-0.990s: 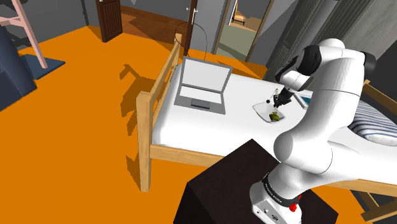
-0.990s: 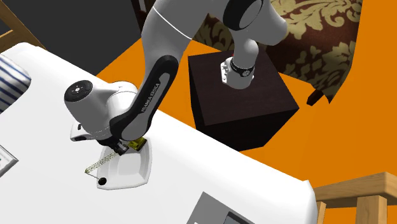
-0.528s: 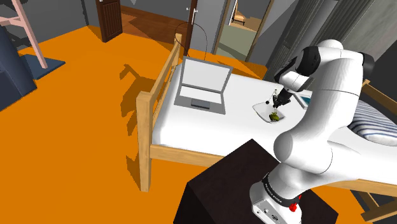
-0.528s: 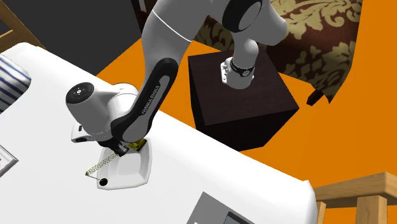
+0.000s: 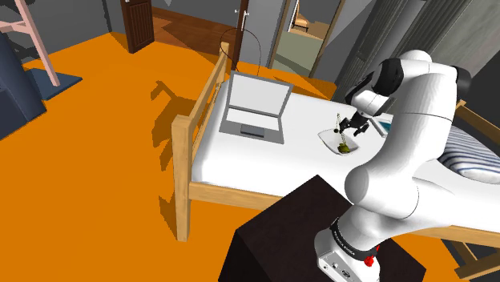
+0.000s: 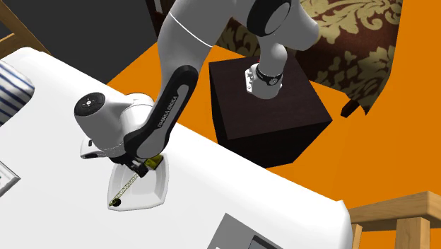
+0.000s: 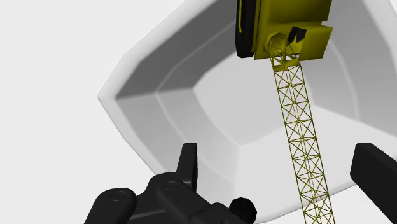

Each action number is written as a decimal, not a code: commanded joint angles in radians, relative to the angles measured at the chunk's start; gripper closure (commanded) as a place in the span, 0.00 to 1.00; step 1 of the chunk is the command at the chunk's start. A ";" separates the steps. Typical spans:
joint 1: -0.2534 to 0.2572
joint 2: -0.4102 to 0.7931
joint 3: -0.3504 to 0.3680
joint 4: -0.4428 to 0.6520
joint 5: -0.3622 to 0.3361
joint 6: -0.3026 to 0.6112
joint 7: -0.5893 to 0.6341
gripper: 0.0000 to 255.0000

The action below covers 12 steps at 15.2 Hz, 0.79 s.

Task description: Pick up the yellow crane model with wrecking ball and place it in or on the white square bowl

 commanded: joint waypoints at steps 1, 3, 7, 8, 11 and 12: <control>0.005 -0.027 -0.008 -0.009 -0.009 -0.018 0.004 0.00; 0.016 -0.079 -0.025 -0.023 -0.028 -0.055 0.015 0.00; 0.020 -0.099 -0.030 -0.027 -0.035 -0.071 0.020 0.00; 0.020 -0.099 -0.030 -0.027 -0.035 -0.071 0.020 0.00; 0.020 -0.099 -0.030 -0.027 -0.035 -0.071 0.020 0.00; 0.020 -0.099 -0.030 -0.027 -0.035 -0.071 0.020 0.00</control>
